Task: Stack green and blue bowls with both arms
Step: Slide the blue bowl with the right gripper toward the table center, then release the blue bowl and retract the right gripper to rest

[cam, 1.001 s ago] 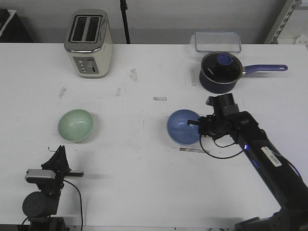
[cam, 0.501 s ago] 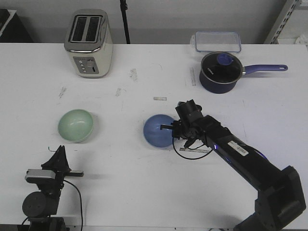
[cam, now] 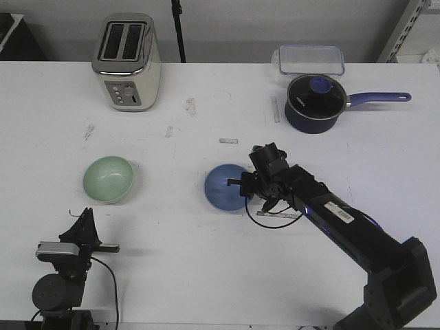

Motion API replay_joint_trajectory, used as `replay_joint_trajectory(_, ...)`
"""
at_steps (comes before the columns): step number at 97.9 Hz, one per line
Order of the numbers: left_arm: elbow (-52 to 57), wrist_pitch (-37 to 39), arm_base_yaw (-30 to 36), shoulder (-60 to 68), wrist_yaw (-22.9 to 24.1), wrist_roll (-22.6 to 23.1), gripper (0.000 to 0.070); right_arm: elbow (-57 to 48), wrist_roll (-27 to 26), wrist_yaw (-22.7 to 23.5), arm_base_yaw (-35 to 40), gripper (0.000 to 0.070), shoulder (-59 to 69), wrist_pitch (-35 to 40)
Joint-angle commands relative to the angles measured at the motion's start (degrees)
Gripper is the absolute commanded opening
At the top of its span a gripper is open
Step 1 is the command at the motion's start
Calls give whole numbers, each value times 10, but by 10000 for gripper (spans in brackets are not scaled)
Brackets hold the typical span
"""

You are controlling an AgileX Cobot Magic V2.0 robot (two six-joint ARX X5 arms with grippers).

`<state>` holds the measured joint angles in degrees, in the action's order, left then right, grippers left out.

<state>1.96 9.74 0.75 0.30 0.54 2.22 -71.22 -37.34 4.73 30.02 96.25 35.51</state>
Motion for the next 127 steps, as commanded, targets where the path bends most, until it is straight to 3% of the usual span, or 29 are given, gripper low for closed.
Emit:
replay_joint_trajectory(1, -13, 7, 0, -1, -1, 1, 2, -8, 2, 0, 4, 319, 7, -2)
replay_joint_trajectory(16, -13, 6, 0, -1, -1, 1, 2, -8, 23, -3, 3, 429, -24, -12)
replay_joint_trajectory(37, -13, 7, 0, -1, -1, 1, 2, -7, 114, -7, -14, 426, -81, -57)
replay_joint_trajectory(55, -13, 6, 0, -1, -1, 1, 2, 16, 230, -7, -48, 417, -128, -129)
replay_joint_trajectory(64, -13, 6, 0, -1, -1, 1, 2, 51, 288, -7, -73, 350, -160, -187)
replay_joint_trajectory(76, -13, 6, 0, -1, -1, 1, 2, 105, 333, -7, -111, 65, -208, -255)
replay_joint_trajectory(80, -13, 6, 0, -1, -1, 1, 2, 123, 348, -6, -125, 0, -225, -273)
replay_joint_trajectory(111, -13, 6, 0, -1, -1, 1, 2, 281, 370, 15, -229, 3, -362, -426)
replay_joint_trajectory(127, -13, 7, 0, -1, -1, 1, 2, 364, 370, 14, -267, 3, -440, -469)
